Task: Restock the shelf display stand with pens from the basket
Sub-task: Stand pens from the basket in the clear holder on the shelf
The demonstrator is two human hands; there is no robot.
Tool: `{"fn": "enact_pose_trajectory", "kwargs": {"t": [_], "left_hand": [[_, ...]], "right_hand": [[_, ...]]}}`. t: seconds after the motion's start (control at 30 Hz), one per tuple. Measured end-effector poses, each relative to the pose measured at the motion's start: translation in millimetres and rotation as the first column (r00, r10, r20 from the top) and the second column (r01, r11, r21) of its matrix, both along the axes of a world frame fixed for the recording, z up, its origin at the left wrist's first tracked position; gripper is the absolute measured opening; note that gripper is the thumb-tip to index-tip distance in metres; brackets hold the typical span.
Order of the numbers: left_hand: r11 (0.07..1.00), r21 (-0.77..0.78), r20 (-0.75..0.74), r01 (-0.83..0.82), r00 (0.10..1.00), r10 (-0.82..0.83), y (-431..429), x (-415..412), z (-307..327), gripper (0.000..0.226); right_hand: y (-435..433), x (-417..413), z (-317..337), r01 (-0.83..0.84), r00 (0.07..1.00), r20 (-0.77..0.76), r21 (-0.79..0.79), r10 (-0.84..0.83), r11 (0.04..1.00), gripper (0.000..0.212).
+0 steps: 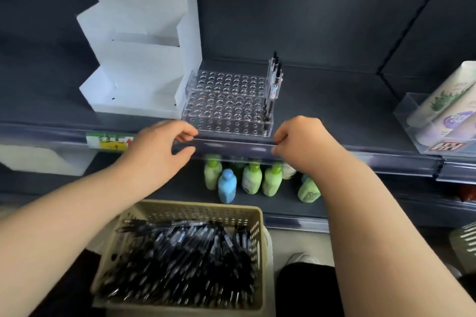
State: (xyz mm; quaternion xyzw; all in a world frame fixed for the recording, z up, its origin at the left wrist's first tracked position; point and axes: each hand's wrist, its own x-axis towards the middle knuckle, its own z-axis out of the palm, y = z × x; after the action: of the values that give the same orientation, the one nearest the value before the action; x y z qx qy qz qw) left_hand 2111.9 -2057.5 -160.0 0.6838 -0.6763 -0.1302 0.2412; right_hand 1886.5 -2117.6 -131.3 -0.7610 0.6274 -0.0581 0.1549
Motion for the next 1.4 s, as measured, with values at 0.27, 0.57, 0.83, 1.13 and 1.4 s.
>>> {"fn": "enact_pose_trajectory", "kwargs": {"t": [0.27, 0.57, 0.83, 1.13, 1.4], "left_hand": [[0.931, 0.337, -0.139, -0.142, 0.97, 0.199, 100, 67, -30, 0.023], [0.869, 0.492, 0.137, -0.059, 0.991, -0.01, 112, 50, -59, 0.028], [0.809, 0.588, 0.124, -0.025, 0.991, -0.059, 113, 23, -115, 0.023], [0.756, 0.632, 0.234, -0.17, 0.972, 0.024, 91, 0, -140, 0.032], [0.701, 0.687, 0.245, -0.192, 0.969, 0.026, 89, 6, -132, 0.019]], "right_hand": [[60, 20, -27, -0.066, 0.973, -0.199, 0.253, 0.119, 0.965, 0.033], [148, 84, -100, -0.006, 1.0, -0.011, 0.364, 0.011, 0.931, 0.021], [165, 105, -146, 0.205, 0.936, 0.147, 0.51, -0.319, 0.836, 0.029], [139, 117, -168, 0.289, 0.88, 0.149, 0.587, -0.451, 0.756, 0.02], [139, 120, -161, 0.25, 0.621, 0.289, 0.808, -0.729, 0.534, 0.009]]}}
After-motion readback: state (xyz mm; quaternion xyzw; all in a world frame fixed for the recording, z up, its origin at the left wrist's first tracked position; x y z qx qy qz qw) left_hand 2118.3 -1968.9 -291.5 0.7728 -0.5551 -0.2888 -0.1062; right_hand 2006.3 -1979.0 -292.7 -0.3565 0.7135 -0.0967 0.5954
